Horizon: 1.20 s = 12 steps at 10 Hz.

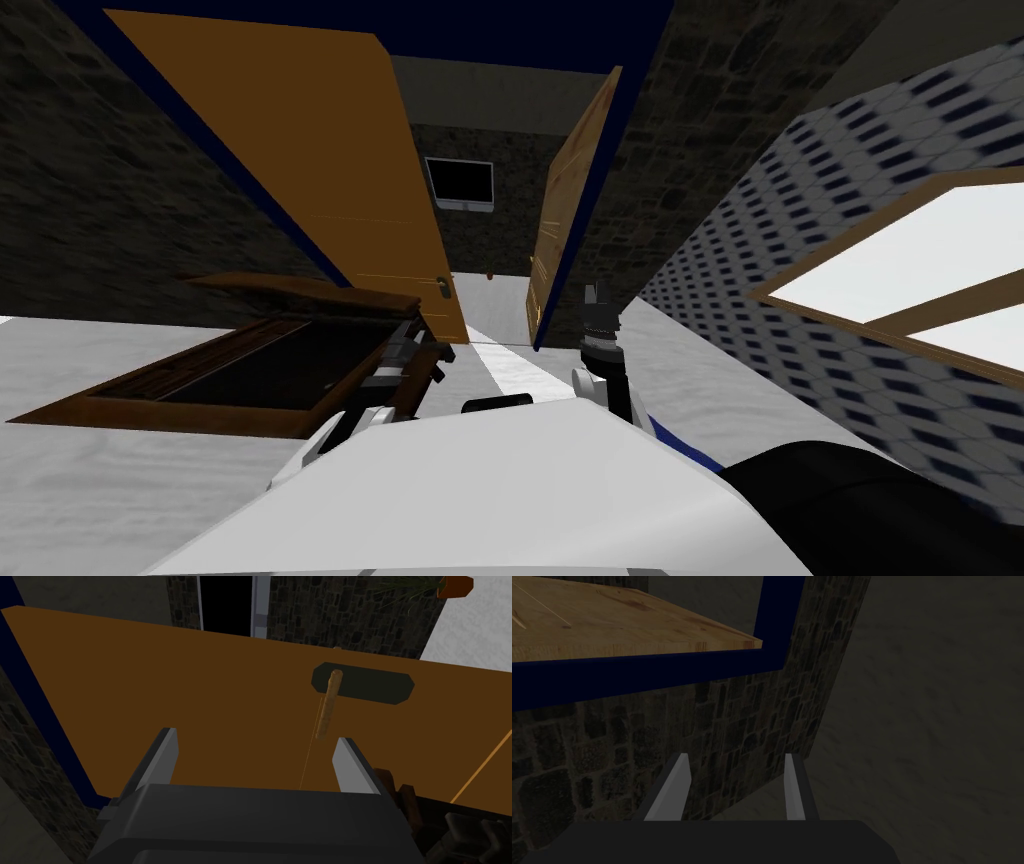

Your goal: Push the door open

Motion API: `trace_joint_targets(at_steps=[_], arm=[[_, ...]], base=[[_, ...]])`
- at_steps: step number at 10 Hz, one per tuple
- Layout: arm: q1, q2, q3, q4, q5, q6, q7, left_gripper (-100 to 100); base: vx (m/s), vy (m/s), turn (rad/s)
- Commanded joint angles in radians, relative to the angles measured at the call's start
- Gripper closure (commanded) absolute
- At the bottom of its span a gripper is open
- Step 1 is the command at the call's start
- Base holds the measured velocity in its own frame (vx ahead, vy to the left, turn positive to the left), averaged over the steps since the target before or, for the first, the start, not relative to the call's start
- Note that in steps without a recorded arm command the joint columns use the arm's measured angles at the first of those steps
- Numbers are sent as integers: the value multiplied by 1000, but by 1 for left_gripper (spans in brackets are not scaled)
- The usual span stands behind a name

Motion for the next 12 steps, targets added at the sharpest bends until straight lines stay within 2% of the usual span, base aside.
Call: trace_joint_targets(at_steps=[1,6,7,12], arm=[[-8,24,3,48,13,-12,18,-100],[-36,98,12,193,53,-45,73,-100],[-36,98,12,197,53,-45,73,-100],[-63,167,21,334,89,-76,123,-100]], base=[[79,55,-135],[88,55,-146],[54,45,-65],[71,50,-134]])
